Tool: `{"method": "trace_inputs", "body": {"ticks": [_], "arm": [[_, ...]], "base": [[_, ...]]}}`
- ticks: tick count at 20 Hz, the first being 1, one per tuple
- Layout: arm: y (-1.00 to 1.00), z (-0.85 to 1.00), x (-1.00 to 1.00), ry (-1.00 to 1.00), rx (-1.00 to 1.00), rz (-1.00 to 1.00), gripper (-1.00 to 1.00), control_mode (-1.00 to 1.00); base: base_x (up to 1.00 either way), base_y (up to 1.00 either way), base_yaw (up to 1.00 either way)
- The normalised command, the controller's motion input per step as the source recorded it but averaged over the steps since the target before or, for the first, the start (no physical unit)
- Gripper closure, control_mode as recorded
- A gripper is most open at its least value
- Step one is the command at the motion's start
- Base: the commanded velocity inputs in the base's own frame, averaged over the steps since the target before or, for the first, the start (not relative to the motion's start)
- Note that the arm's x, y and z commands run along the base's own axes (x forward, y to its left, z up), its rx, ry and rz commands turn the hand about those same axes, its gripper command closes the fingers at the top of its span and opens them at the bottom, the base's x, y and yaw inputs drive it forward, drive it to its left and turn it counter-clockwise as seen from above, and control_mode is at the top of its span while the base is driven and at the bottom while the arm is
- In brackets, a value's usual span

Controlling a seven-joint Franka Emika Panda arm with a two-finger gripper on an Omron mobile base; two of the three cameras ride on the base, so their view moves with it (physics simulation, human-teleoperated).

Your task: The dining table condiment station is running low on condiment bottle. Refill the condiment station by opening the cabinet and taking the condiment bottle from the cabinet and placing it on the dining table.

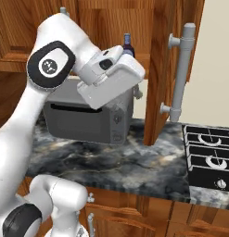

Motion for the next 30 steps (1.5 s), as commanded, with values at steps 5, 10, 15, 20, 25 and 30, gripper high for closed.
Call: {"method": "trace_inputs", "body": {"ticks": [5, 10, 15, 20, 25, 30], "arm": [[0.76, 0.15, -0.02, -0.57, 0.18, 0.16, -1.0, -1.0], [0.51, 0.34, 0.04, -0.46, 0.15, 0.15, -1.0, -1.0], [0.4, 0.46, 0.22, -0.29, 0.1, 0.12, -1.0, -1.0], [0.23, 0.19, 0.42, -0.05, 0.02, 0.05, -1.0, -1.0], [0.01, -0.06, 0.41, -0.08, 0.06, 0.02, -1.0, -1.0], [0.01, -0.03, 0.29, -0.19, 0.08, 0.02, -1.0, -1.0]], "base": [[0.0, 0.0, 0.0], [0.0, 0.0, 0.0], [0.0, 0.0, 0.0], [0.0, 0.0, 0.0], [0.0, 0.0, 0.0], [0.0, 0.0, 0.0]]}}
